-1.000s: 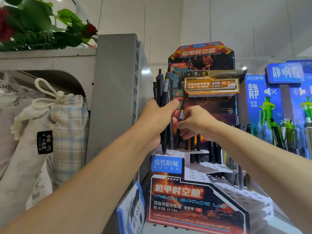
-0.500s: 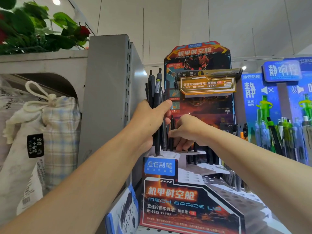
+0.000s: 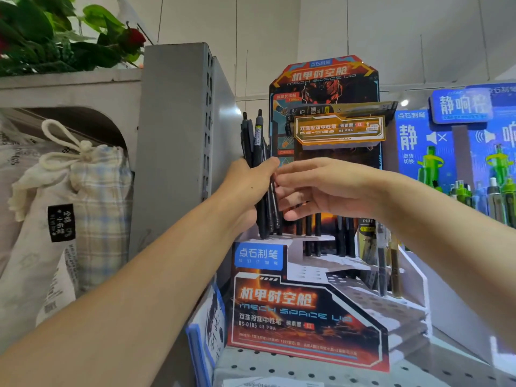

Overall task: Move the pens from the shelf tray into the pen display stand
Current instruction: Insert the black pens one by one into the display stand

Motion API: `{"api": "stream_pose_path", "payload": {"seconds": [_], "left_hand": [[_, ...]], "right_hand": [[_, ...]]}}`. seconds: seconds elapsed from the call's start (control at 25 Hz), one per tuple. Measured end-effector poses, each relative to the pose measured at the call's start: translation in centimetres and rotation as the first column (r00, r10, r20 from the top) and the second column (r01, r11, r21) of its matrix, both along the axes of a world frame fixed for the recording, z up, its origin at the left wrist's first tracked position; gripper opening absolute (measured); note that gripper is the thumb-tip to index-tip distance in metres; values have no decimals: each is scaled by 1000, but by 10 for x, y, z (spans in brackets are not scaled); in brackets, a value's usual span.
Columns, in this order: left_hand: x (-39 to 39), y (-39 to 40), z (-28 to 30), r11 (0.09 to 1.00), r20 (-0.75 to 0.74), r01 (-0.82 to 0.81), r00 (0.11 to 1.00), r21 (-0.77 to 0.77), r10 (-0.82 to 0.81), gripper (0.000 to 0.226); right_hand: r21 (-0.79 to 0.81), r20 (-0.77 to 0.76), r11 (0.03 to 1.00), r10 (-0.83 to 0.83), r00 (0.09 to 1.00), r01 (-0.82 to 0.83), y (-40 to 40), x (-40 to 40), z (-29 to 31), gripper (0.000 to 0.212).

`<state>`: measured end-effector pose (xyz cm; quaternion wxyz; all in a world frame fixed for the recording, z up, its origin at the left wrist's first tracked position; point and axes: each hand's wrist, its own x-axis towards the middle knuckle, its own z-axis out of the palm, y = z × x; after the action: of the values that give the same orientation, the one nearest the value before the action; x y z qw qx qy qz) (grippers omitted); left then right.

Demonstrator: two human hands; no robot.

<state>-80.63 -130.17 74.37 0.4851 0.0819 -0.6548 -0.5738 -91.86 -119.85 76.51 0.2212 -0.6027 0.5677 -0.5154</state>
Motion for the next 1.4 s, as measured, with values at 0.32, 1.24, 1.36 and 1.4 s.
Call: {"api": "stream_pose_path", "payload": {"seconds": [0.32, 1.24, 1.36, 1.4], "left_hand": [[0, -2, 3, 999, 69, -41, 997, -15, 42, 34], [-5, -8, 0, 996, 5, -63, 998, -70, 63, 32], [-6, -9, 0, 995, 12, -60, 998, -76, 61, 35], [-6, -9, 0, 995, 10, -58, 998, -78, 59, 35]], "right_hand": [[-124, 85, 977, -162, 983, 172, -12, 7, -10, 22], [-228, -81, 802, -581, 810, 552, -32, -34, -17, 21], [-213, -117, 801, -590, 799, 560, -34, -34, -17, 19], [-200, -132, 805, -588, 798, 559, -34, -34, -17, 18]]}}
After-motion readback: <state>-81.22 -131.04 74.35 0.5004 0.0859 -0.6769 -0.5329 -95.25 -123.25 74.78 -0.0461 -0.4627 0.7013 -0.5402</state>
